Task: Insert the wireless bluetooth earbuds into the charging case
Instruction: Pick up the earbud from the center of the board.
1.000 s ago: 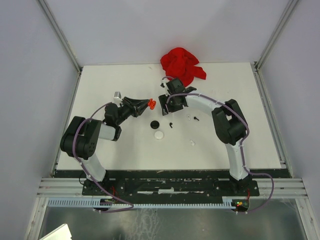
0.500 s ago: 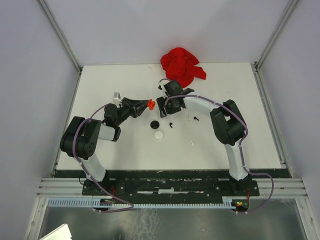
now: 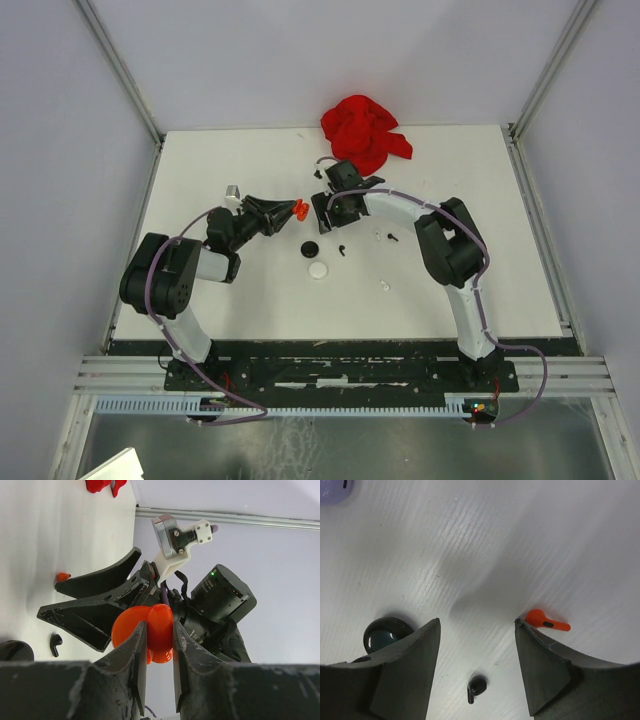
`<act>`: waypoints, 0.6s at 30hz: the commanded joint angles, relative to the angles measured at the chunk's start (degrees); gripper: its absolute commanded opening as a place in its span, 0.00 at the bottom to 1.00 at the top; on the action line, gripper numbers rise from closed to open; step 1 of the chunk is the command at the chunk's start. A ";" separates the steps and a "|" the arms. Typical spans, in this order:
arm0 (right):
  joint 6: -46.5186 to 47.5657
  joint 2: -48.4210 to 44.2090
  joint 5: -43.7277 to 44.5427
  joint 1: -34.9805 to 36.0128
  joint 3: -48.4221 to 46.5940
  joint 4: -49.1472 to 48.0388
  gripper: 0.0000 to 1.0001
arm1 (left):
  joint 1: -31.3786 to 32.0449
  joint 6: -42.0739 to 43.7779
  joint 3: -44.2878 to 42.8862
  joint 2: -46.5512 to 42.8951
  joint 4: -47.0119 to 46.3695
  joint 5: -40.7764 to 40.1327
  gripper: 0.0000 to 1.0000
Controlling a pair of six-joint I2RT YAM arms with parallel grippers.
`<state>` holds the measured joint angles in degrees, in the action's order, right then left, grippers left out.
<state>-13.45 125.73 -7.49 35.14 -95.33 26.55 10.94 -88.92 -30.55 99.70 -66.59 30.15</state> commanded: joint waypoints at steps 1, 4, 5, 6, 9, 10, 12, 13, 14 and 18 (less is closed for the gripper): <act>0.74 1.46 1.90 -0.32 -2.85 -1.05 0.70 | -0.55 -1.21 0.09 -1.78 -3.28 0.52 0.03; 0.58 1.88 2.71 -0.88 -3.43 -1.25 0.70 | -0.58 -1.16 0.05 -1.62 -3.20 0.59 0.03; 0.54 1.96 2.93 -1.02 -3.46 -1.38 0.70 | -0.65 -1.10 0.04 -1.57 -3.15 0.61 0.03; 0.50 2.04 3.07 -1.30 -3.54 -1.51 0.70 | -0.63 -1.08 0.03 -1.54 -3.18 0.61 0.03; 0.40 2.38 3.16 -1.92 -3.95 -2.02 0.70 | -0.73 -1.14 0.00 -1.20 -3.27 0.70 0.03; 0.36 2.59 3.13 -2.10 -4.25 -1.96 0.70 | -0.74 -1.20 0.04 -1.10 -3.41 0.70 0.03; 0.31 2.89 3.25 -2.37 -4.68 -1.89 0.70 | -0.65 -1.25 -0.08 -1.01 -3.39 0.76 0.03; 0.35 2.90 3.27 -2.50 -4.69 -2.07 0.70 | -0.66 -1.24 -0.05 -1.08 -3.41 0.76 0.03; 0.42 2.98 3.27 -2.67 -4.83 -2.23 0.70 | -0.71 -1.25 -0.11 -1.09 -3.43 0.78 0.03; 0.58 3.74 3.20 -3.15 -6.24 -2.06 0.70 | -0.83 -1.25 -0.11 -1.06 -3.45 0.79 0.03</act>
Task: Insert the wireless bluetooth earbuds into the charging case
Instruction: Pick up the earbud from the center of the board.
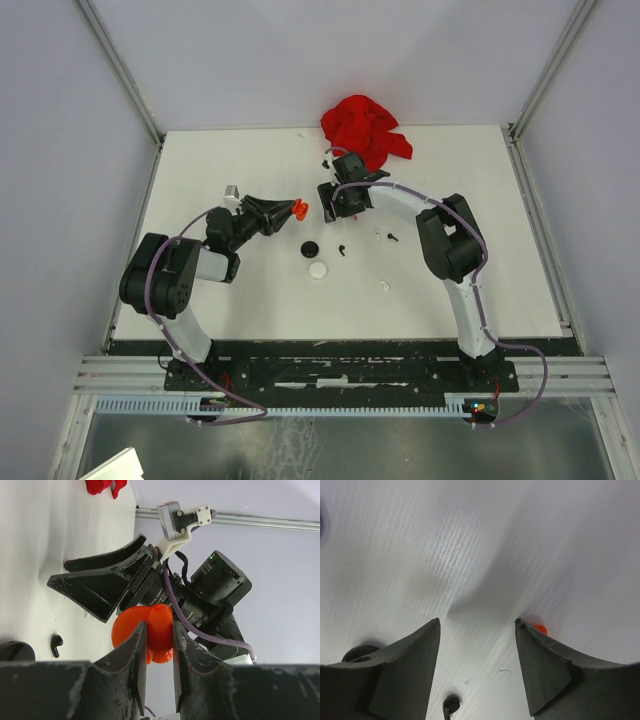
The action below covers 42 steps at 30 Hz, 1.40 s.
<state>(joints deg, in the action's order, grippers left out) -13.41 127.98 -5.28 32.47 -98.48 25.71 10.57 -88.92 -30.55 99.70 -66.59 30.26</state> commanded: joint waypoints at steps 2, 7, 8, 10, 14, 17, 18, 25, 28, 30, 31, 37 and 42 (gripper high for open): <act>0.58 1.53 0.88 -0.62 -3.55 -1.21 0.70 | -0.38 -1.17 0.02 -1.26 -3.33 0.68 0.03; 1.31 -0.58 -0.34 -0.71 -2.73 -3.56 0.70 | -0.45 -0.99 0.06 -1.39 -3.00 0.57 0.03; 1.44 -1.67 -0.61 -0.74 -1.92 -4.82 0.70 | -0.42 -0.99 0.16 -1.44 -2.94 0.59 0.03; 1.46 -4.08 -0.87 -0.72 -0.03 -6.99 0.69 | -0.46 -0.99 0.30 -1.65 -2.99 0.46 0.03; 0.78 -7.50 0.63 -0.73 1.37 -7.44 0.69 | -0.40 -0.99 0.31 -1.77 -2.99 0.40 0.03; -0.18 -7.45 4.58 -0.66 -1.55 -1.43 0.68 | -0.41 -0.95 0.20 -1.66 -3.02 0.54 0.03; -0.43 -7.14 6.42 -0.66 -2.72 0.90 0.68 | -0.44 -0.98 0.22 -1.56 -3.01 0.58 0.03; -3.54 -5.47 12.55 -0.70 -6.21 10.56 0.66 | -0.42 -0.90 -0.06 -1.24 -3.07 0.80 0.03; -4.44 -4.11 12.81 -0.75 -7.16 11.36 0.65 | -0.39 -0.93 -0.17 -1.17 -3.18 0.91 0.03; -4.96 -2.99 12.83 -0.78 -7.86 11.37 0.63 | -0.44 -0.91 -0.05 -1.18 -3.28 0.90 0.03; -5.29 -2.31 12.68 -0.79 -8.18 11.38 0.62 | -0.39 -0.90 0.07 -1.16 -3.32 0.91 0.03; -7.33 1.10 12.50 -1.12 -10.27 11.82 0.60 | -0.41 -1.07 0.42 -1.17 -3.87 0.94 0.03; -8.12 2.70 12.52 -1.48 -11.03 11.89 0.59 | -0.42 -1.16 0.64 -1.17 -3.98 0.94 0.03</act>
<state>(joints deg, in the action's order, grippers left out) -19.86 129.86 6.17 31.44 -106.61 37.41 10.57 -88.92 -30.22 99.70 -66.61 30.41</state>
